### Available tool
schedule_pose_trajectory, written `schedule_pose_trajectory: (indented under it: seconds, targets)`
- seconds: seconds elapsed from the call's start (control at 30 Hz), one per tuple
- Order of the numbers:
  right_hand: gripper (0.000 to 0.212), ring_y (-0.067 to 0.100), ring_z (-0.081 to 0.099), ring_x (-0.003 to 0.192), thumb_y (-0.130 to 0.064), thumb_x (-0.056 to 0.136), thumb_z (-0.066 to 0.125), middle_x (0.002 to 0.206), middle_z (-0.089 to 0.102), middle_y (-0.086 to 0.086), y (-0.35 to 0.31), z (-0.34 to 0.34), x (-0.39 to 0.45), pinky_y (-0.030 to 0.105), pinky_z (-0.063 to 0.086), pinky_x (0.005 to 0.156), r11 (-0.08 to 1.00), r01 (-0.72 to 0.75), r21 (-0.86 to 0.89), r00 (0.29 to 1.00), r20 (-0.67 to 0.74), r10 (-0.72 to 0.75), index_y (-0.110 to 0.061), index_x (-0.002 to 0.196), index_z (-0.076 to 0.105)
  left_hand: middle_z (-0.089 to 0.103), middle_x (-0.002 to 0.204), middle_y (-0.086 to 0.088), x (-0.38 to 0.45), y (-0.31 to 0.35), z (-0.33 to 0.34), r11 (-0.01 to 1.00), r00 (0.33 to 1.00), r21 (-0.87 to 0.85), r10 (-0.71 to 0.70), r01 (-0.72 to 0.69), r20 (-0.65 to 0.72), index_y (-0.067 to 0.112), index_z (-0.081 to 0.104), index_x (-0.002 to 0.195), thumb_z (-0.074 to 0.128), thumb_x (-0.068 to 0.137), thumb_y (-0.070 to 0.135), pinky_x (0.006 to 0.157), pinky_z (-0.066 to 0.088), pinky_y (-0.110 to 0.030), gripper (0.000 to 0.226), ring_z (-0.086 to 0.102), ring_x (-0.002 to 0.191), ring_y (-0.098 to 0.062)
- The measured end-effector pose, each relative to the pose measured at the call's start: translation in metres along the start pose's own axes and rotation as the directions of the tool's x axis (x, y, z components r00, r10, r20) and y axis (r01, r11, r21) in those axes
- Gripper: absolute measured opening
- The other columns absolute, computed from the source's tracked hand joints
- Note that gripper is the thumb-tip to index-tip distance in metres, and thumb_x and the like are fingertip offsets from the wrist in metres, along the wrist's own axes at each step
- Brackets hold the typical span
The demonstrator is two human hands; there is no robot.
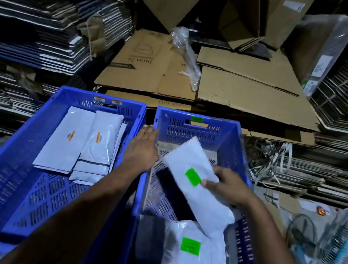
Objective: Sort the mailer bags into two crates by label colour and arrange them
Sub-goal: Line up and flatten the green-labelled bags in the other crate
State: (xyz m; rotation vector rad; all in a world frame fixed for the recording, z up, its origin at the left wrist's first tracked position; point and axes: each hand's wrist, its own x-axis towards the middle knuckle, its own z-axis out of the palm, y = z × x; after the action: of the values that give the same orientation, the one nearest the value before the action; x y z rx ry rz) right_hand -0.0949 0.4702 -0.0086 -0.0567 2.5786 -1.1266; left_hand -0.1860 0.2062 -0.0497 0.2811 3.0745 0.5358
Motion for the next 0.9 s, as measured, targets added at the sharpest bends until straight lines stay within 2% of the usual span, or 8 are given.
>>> schedule_pose_trajectory:
  seconds: [0.07,0.13,0.27,0.43,0.53,0.67,0.8,0.9]
  targets:
    - [0.013,0.022,0.07,0.093,-0.021,0.091,0.071,0.102,0.075,0.005,0.017,0.009,0.033,0.039,0.055,0.082,0.986,-0.068,0.151,0.987,-0.137,0.089,-0.016,0.103,0.071,0.006,0.167,-0.006,0.01,0.001,-0.002,0.999,1.0,0.049,0.008,-0.008,0.008,0.009,0.01,0.158,0.034,0.104,0.021,0.124,0.004,-0.033,0.061,0.0,0.154,-0.021]
    - [0.015,0.028,0.071,0.095,-0.02,0.089,0.072,0.102,0.075,0.011,0.03,0.026,0.069,0.04,0.055,0.079,0.976,-0.125,0.176,0.969,-0.19,0.159,-0.012,0.102,0.072,0.009,0.166,-0.006,0.02,0.002,-0.004,0.996,1.0,0.088,0.005,-0.005,0.002,0.01,0.011,0.158,0.036,0.102,0.022,0.125,0.006,-0.037,0.062,0.002,0.154,-0.022]
    - [0.03,0.028,0.069,0.1,-0.023,0.087,0.074,0.112,0.072,0.013,0.034,0.073,0.129,0.029,0.047,0.075,0.958,-0.248,0.141,0.948,-0.166,0.27,-0.007,0.113,0.07,0.015,0.166,0.003,0.024,0.006,-0.001,0.992,0.998,0.107,-0.057,0.06,-0.033,0.018,0.017,0.158,0.037,0.099,0.022,0.124,0.003,-0.048,0.062,0.004,0.153,-0.017]
    - [0.04,0.032,0.065,0.108,-0.031,0.085,0.074,0.118,0.07,0.015,0.034,0.112,0.174,0.033,0.05,0.086,0.942,-0.326,0.076,0.932,-0.14,0.333,-0.008,0.118,0.068,0.016,0.165,0.009,0.017,0.002,0.002,0.977,0.982,0.122,-0.165,0.176,-0.092,0.025,0.02,0.157,0.029,0.104,0.037,0.12,0.006,-0.055,0.055,0.003,0.153,-0.015]
    - [0.039,0.033,0.064,0.111,-0.032,0.086,0.073,0.12,0.069,0.015,0.038,0.117,0.189,0.034,0.049,0.089,0.946,-0.322,-0.038,0.939,-0.138,0.315,-0.008,0.117,0.067,0.014,0.165,0.01,0.02,0.002,0.002,0.983,0.985,0.096,-0.149,0.157,-0.082,0.025,0.015,0.158,0.027,0.105,0.037,0.121,0.013,-0.051,0.056,0.002,0.153,-0.015]
    - [0.027,0.036,0.061,0.112,-0.034,0.093,0.064,0.116,0.067,0.021,0.046,0.117,0.197,0.035,0.045,0.087,0.938,-0.236,-0.256,0.972,-0.076,0.224,-0.008,0.099,0.061,0.014,0.165,0.009,0.022,0.0,0.006,0.985,0.985,0.079,-0.146,0.153,-0.09,0.025,0.014,0.158,0.026,0.105,0.036,0.121,0.011,-0.05,0.056,0.004,0.153,-0.015]
    - [0.055,0.036,0.049,0.125,-0.044,0.099,0.047,0.136,0.051,0.019,0.039,0.124,0.2,0.04,0.045,0.098,0.857,-0.211,-0.471,0.977,-0.125,0.172,0.0,0.133,0.048,0.016,0.165,0.006,0.028,-0.002,0.011,0.988,0.988,0.1,-0.107,0.118,-0.108,0.022,0.016,0.158,0.028,0.104,0.031,0.124,0.007,-0.043,0.056,0.007,0.153,-0.017]
    - [0.066,0.036,0.037,0.131,-0.043,0.099,0.044,0.146,0.034,0.018,0.033,0.134,0.201,0.047,0.041,0.101,0.801,-0.143,-0.581,0.967,-0.255,-0.012,-0.005,0.15,0.025,0.015,0.166,0.006,0.03,-0.003,0.013,0.99,0.99,0.1,-0.084,0.095,-0.109,0.021,0.015,0.159,0.027,0.105,0.032,0.125,0.006,-0.039,0.056,0.007,0.153,-0.017]
